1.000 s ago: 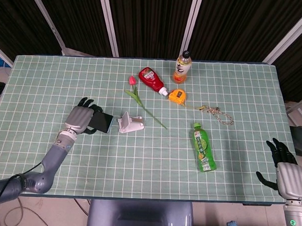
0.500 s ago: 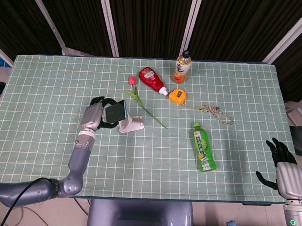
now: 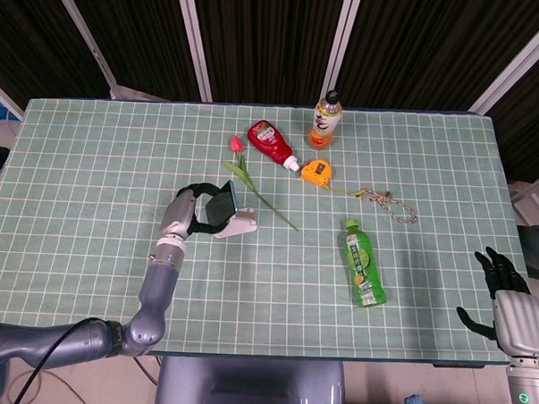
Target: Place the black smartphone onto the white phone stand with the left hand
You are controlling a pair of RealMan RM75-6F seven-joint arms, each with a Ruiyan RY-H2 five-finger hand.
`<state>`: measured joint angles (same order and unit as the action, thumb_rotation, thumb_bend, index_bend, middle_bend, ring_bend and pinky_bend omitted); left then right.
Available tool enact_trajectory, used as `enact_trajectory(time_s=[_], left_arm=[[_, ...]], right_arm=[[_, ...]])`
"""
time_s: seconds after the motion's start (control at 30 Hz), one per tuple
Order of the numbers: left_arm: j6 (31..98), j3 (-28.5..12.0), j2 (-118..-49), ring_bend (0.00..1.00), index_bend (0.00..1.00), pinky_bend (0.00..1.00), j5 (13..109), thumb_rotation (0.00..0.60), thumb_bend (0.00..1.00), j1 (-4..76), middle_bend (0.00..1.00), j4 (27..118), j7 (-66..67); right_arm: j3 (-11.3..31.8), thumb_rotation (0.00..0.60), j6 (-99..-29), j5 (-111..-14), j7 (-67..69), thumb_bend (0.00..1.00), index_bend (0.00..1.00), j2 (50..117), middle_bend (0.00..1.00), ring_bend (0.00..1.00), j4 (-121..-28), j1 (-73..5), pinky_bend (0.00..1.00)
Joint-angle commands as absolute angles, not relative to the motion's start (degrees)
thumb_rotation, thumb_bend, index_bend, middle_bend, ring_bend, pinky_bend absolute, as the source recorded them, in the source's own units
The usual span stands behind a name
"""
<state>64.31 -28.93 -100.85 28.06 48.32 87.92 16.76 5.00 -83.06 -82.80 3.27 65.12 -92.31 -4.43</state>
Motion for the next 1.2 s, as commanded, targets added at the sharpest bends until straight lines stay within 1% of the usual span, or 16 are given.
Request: enact_trajectory(time_s=[0.03, 0.2, 0.33, 1.2], left_arm=[[63.3, -29.3, -101.1, 0.08, 0.52, 0.0, 28.1, 0.6, 0.26, 48.1, 0.54, 87.5, 15.4], [61.0, -30.1, -101.3, 0.08, 0.52, 0.0, 27.4, 0.6, 0.26, 47.6, 0.54, 86.9, 12.2], [60.1, -29.6, -101.3, 0.08, 0.52, 0.0, 27.7, 0.6, 0.26, 47.6, 0.54, 86.2, 11.6], [57.8, -28.3, -101.6, 0.08, 0.52, 0.0, 29.7, 0.6, 0.26, 47.4, 0.54, 83.0, 8.4]], right_arm=[[5.0, 0.6, -83.0, -82.8, 3.2, 0.32, 0.11, 65.1, 0.06, 0.0, -92.3, -4.4, 0.19], [5.0, 0.6, -83.0, -82.8, 3.3, 0.32, 0.11, 65.1, 0.06, 0.0, -92.3, -4.4, 0.19], [5.0, 0.6, -83.0, -82.8, 3.3, 0.32, 0.11, 65.1, 0.06, 0.0, -92.3, -4.5, 0.19], [5.0, 0.6, -83.1, -82.8, 3.4, 0.32, 0.11, 65.1, 0.06, 0.0, -92.3, -4.4, 0.19]])
